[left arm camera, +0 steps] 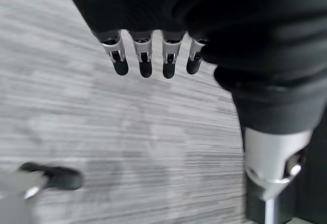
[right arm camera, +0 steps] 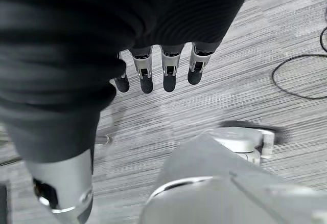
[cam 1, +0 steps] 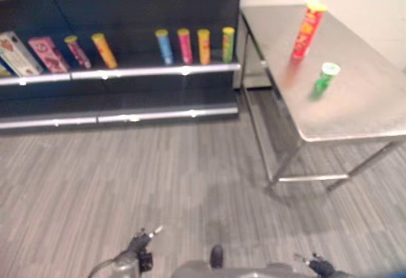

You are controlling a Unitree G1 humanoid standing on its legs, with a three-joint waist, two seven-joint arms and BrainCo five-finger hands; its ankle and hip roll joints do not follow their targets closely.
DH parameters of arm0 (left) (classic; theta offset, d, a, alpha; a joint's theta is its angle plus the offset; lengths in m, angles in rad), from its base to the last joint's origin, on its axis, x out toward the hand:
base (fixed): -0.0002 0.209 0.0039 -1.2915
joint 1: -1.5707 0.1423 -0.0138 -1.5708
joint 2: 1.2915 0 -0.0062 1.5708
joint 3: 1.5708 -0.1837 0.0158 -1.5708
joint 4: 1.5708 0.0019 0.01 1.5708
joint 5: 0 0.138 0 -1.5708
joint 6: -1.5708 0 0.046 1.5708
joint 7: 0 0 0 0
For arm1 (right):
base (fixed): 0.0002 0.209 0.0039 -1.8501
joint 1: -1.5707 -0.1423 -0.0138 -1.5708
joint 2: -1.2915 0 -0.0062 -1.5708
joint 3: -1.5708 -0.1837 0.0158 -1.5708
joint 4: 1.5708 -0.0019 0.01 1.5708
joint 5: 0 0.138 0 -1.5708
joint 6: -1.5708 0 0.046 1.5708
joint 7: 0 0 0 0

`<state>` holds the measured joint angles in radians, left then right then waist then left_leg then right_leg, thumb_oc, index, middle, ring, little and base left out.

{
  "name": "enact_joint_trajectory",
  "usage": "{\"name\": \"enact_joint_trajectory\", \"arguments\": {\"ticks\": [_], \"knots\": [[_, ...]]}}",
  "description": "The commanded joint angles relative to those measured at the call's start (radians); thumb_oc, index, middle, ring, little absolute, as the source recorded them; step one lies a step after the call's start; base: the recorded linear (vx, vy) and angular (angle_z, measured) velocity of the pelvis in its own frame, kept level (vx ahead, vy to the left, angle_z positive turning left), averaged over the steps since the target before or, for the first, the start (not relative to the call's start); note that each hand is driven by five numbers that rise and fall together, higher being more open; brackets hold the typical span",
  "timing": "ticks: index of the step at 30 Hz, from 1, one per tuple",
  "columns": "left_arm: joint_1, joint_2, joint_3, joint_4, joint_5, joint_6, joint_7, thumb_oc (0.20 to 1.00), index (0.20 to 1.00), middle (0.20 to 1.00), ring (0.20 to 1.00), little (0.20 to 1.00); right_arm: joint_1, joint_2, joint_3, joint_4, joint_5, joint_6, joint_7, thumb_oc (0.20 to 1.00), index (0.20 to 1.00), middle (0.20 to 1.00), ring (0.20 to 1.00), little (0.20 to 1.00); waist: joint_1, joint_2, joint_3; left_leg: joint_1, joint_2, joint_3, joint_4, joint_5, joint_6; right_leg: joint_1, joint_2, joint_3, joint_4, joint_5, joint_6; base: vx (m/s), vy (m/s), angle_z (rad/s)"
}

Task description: Put the goods on the table back onto the shelves and tidy them up.

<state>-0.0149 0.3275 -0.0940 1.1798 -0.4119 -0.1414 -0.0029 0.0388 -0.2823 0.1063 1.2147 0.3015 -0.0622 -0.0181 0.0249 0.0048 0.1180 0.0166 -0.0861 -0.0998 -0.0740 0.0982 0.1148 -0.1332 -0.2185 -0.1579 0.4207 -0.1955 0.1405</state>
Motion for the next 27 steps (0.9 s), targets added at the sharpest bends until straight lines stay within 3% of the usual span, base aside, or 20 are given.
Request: {"name": "enact_joint_trajectory", "arguments": {"ticks": [1, 3, 6, 8, 9, 11, 13, 14, 15, 17, 18, 19, 20, 21, 22, 23, 25, 26, 27], "knots": [[-0.04, 0.029, -0.003, -0.04, 0.027, -0.011, -0.008, 1.0, 1.0, 1.0, 1.0, 1.0, -0.033, -0.021, -0.026, 0.043, 0.041, -0.012, -0.02, 1.0, 1.0, 1.0, 1.0, 1.0, -0.045, -0.072, 0.069, 0.061, 0.036, -0.002, 0.013, -0.157, -0.088, -0.024, 0.145, -0.088, -0.329, 0.236, -0.001, 0.34, 0.064, -0.09], [-0.042, 0.021, -0.022, -0.046, 0.05, -0.018, -0.014, 1.0, 1.0, 1.0, 1.0, 1.0, -0.019, -0.026, -0.033, 0.058, 0.044, -0.012, -0.022, 1.0, 1.0, 1.0, 1.0, 1.0, -0.057, -0.085, 0.065, 0.079, 0.031, 0.009, 0.035, -0.195, -0.096, 0.005, 0.156, -0.119, -0.388, 0.233, -0.011, 0.29, 0.016, -0.09], [-0.029, 0.02, -0.034, -0.066, 0.055, -0.021, -0.021, 1.0, 1.0, 1.0, 1.0, 1.0, 0.005, -0.027, -0.034, 0.054, 0.049, -0.013, -0.018, 1.0, 1.0, 1.0, 1.0, 1.0, -0.056, -0.095, 0.056, 0.08, 0.039, 0.033, 0.083, -0.236, -0.103, 0.049, 0.165, -0.112, -0.416, 0.22, -0.045, 0.2, -0.03, 0.12], [-0.019, 0.016, -0.049, -0.092, 0.065, -0.021, -0.031, 1.0, 1.0, 1.0, 1.0, 1.0, 0.008, -0.037, -0.044, 0.063, 0.055, -0.01, -0.02, 1.0, 1.0, 1.0, 1.0, 1.0, -0.057, -0.09, 0.037, 0.069, 0.071, 0.091, 0.187, -0.287, -0.139, 0.091, 0.176, -0.105, -0.433, 0.2, -0.057, 0.32, -0.055, -0.34], [-0.014, 0.017, -0.051, -0.102, 0.064, -0.023, -0.034, 1.0, 1.0, 1.0, 1.0, 1.0, 0.01, -0.038, -0.043, 0.067, 0.053, -0.01, -0.016, 1.0, 1.0, 1.0, 1.0, 1.0, -0.056, -0.089, 0.034, 0.055, 0.086, 0.111, 0.251, -0.282, -0.155, 0.111, 0.181, -0.104, -0.442, 0.194, -0.063, 0.19, -0.042, -0.48], [-0.003, 0.02, -0.053, -0.141, 0.058, -0.018, -0.042, 1.0, 1.0, 1.0, 1.0, 1.0, 0.009, -0.047, -0.031, 0.073, 0.04, -0.007, -0.012, 1.0, 1.0, 1.0, 1.0, 1.0, -0.041, -0.086, 0.056, -0.049, 0.123, 0.125, 0.519, -0.226, -0.17, 0.147, 0.198, -0.086, -0.442, 0.173, -0.096, 0.14, -0.052, -0.26], [-0.003, 0.023, -0.05, -0.162, 0.05, -0.014, -0.032, 1.0, 1.0, 1.0, 1.0, 1.0, -0.005, -0.055, -0.03, 0.086, 0.036, -0.001, -0.025, 1.0, 1.0, 1.0, 1.0, 1.0, -0.024, -0.087, 0.085, -0.159, 0.124, 0.091, 0.756, -0.163, -0.158, 0.177, 0.212, -0.065, -0.453, 0.159, -0.122, 0.1, -0.023, -0.27], [0.003, 0.023, -0.046, -0.164, 0.046, -0.016, -0.029, 1.0, 1.0, 1.0, 1.0, 1.0, -0.012, -0.058, -0.032, 0.09, 0.036, 0.004, -0.028, 1.0, 1.0, 1.0, 1.0, 1.0, -0.024, -0.097, 0.088, -0.205, 0.122, 0.1, 0.787, -0.158, -0.145, 0.19, 0.2, -0.052, -0.464, 0.157, -0.119, 0.13, 0.061, -0.55], [0.008, 0.021, -0.039, -0.171, 0.027, -0.016, -0.029, 1.0, 1.0, 1.0, 1.0, 1.0, -0.015, -0.062, -0.037, 0.084, 0.046, 0.005, -0.029, 1.0, 1.0, 1.0, 1.0, 1.0, -0.014, -0.094, 0.096, -0.245, 0.131, 0.108, 0.788, -0.175, -0.139, 0.207, 0.196, -0.029, -0.473, 0.154, -0.114, 0.16, 0.124, -0.61], [0.013, 0.019, -0.02, -0.176, -0.003, -0.02, -0.029, 1.0, 1.0, 1.0, 1.0, 1.0, -0.025, -0.065, -0.037, 0.062, 0.056, 0.002, -0.026, 1.0, 1.0, 1.0, 1.0, 1.0, 0.004, -0.094, 0.096, -0.245, 0.15, 0.11, 0.617, -0.192, -0.14, 0.234, 0.176, 0.005, -0.488, 0.142, -0.093, 0.18, 0.167, -0.42], [0.013, 0.019, -0.02, -0.176, -0.003, -0.02, -0.029, 1.0, 1.0, 1.0, 1.0, 1.0, -0.025, -0.065, -0.037, 0.062, 0.056, 0.002, -0.026, 1.0, 1.0, 1.0, 1.0, 1.0, 0.004, -0.095, 0.096, -0.245, 0.149, 0.11, 0.616, -0.192, -0.14, 0.234, 0.175, 0.005, -0.488, 0.142, -0.092, 0.25, 0.271, -0.61], [0.017, 0.018, -0.02, -0.174, 0.001, -0.022, -0.028, 1.0, 1.0, 1.0, 1.0, 1.0, -0.035, -0.069, -0.035, 0.015, 0.075, -0.009, -0.019, 1.0, 1.0, 1.0, 1.0, 1.0, 0.021, -0.075, 0.09, -0.237, 0.172, 0.078, 0.347, -0.134, -0.166, 0.257, 0.173, 0.037, -0.501, 0.128, -0.08, 0.25, 0.284, -0.54], [0.018, 0.019, -0.021, -0.173, 0.002, -0.025, -0.027, 1.0, 1.0, 1.0, 1.0, 1.0, -0.038, -0.072, -0.035, -0.009, 0.082, -0.015, -0.017, 1.0, 1.0, 1.0, 1.0, 1.0, 0.026, -0.06, 0.08, -0.242, 0.178, 0.042, 0.229, -0.081, -0.183, 0.261, 0.178, 0.044, -0.505, 0.115, -0.079, 0.25, 0.28, -0.52], [0.018, 0.019, -0.021, -0.173, 0.002, -0.025, -0.027, 1.0, 1.0, 1.0, 1.0, 1.0, -0.038, -0.072, -0.035, -0.009, 0.082, -0.015, -0.017, 1.0, 1.0, 1.0, 1.0, 1.0, 0.026, -0.061, 0.083, -0.232, 0.177, 0.043, 0.217, -0.076, -0.183, 0.265, 0.177, 0.044, -0.505, 0.114, -0.079, 0.28, 0.284, -0.38], [0.016, 0.024, -0.03, -0.163, 0.007, -0.03, -0.03, 1.0, 1.0, 1.0, 1.0, 1.0, -0.055, -0.089, -0.031, -0.066, 0.11, -0.031, -0.008, 1.0, 1.0, 1.0, 1.0, 1.0, 0.041, -0.044, 0.081, -0.261, 0.159, -0.049, 0.082, -0.034, -0.207, 0.291, 0.178, 0.076, -0.505, 0.081, -0.079, 0.29, 0.303, -0.44], [0.01, 0.025, -0.032, -0.147, 0.009, -0.032, -0.031, 1.0, 1.0, 1.0, 1.0, 1.0, -0.061, -0.098, -0.026, -0.075, 0.097, -0.03, -0.005, 1.0, 1.0, 1.0, 1.0, 1.0, 0.044, -0.037, 0.081, -0.26, 0.155, -0.084, 0.051, -0.02, -0.228, 0.304, 0.173, 0.086, -0.502, 0.068, -0.074, 0.34, 0.392, -0.47], [0.013, 0.024, -0.021, -0.127, 0.009, -0.036, -0.036, 1.0, 1.0, 1.0, 1.0, 1.0, -0.067, -0.106, -0.022, -0.102, 0.076, -0.028, 0.006, 1.0, 1.0, 1.0, 1.0, 1.0, 0.043, -0.018, 0.068, -0.219, 0.162, -0.131, 0.023, 0.006, -0.237, 0.306, 0.157, 0.109, -0.491, 0.066, -0.055, 0.28, 0.429, -0.63], [0.019, 0.025, -0.013, -0.113, 0.011, -0.037, -0.047, 1.0, 1.0, 1.0, 1.0, 1.0, -0.072, -0.109, -0.021, -0.116, 0.059, -0.026, 0.018, 1.0, 1.0, 1.0, 1.0, 1.0, 0.043, -0.015, 0.056, -0.204, 0.163, -0.123, 0.049, 0.011, -0.23, 0.303, 0.119, 0.115, -0.485, 0.073, -0.033, 0.24, 0.422, -0.75], [0.019, 0.025, -0.013, -0.113, 0.011, -0.037, -0.047, 1.0, 1.0, 1.0, 1.0, 1.0, -0.072, -0.109, -0.021, -0.117, 0.059, -0.026, 0.018, 1.0, 1.0, 1.0, 1.0, 1.0, 0.045, -0.015, 0.057, -0.204, 0.163, -0.122, 0.05, 0.01, -0.23, 0.304, 0.118, 0.117, -0.485, 0.073, -0.033, 0.21, 0.388, -0.75]]}}
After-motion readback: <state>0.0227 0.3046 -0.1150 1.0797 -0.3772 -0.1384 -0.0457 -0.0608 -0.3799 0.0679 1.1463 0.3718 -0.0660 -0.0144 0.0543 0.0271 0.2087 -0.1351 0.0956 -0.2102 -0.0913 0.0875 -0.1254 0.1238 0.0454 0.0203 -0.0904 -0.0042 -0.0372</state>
